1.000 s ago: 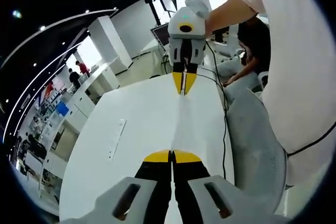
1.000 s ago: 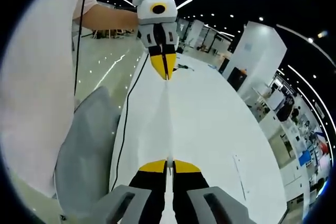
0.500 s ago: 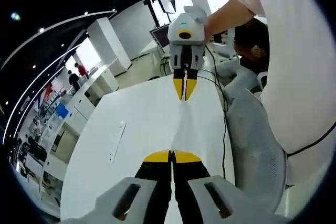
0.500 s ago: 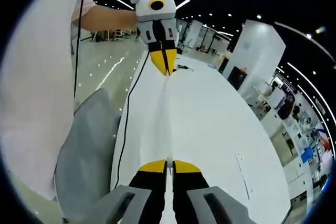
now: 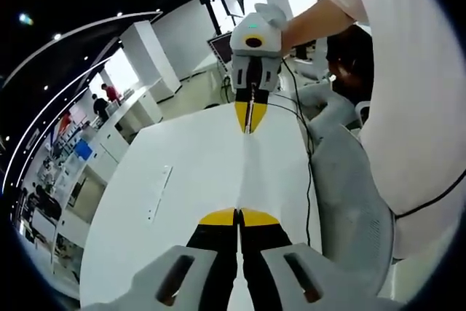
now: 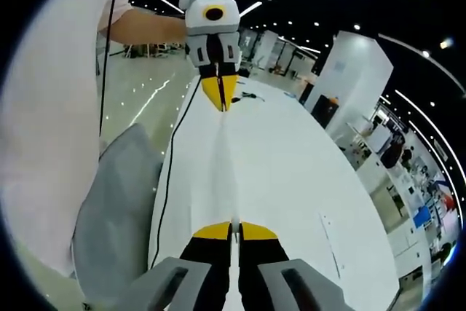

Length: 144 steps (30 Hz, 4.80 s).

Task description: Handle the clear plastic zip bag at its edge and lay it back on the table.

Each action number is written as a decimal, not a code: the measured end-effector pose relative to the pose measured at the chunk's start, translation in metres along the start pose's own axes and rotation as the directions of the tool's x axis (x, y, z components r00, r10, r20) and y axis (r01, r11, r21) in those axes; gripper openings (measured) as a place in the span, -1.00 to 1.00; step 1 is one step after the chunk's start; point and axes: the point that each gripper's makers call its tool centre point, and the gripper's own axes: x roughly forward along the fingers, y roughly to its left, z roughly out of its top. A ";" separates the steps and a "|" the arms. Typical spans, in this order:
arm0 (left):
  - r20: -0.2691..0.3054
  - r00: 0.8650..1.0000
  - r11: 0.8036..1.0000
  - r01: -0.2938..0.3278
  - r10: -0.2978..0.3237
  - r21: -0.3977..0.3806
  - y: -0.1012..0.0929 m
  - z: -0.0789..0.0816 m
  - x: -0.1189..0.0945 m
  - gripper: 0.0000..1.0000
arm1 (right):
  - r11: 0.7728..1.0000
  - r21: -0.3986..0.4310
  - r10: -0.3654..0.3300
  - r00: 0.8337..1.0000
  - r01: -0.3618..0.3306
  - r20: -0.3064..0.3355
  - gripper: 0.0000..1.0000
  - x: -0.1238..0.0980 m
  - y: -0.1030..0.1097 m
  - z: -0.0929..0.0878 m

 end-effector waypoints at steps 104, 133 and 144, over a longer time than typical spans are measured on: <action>0.046 0.999 0.991 0.018 -0.024 0.130 -0.012 0.016 0.012 -1.00 | 0.997 0.031 0.061 0.977 -0.069 0.206 -0.74 -0.001 0.004 0.074; 0.067 0.997 0.989 0.018 -0.028 0.145 -0.014 0.027 0.011 -1.00 | 0.998 0.014 0.062 0.984 -0.065 0.169 -0.75 0.005 0.006 0.064; 0.078 0.997 0.989 0.011 -0.023 0.149 -0.014 0.030 0.011 -1.00 | 0.997 0.002 0.078 0.985 -0.079 0.154 -0.75 0.009 0.011 0.062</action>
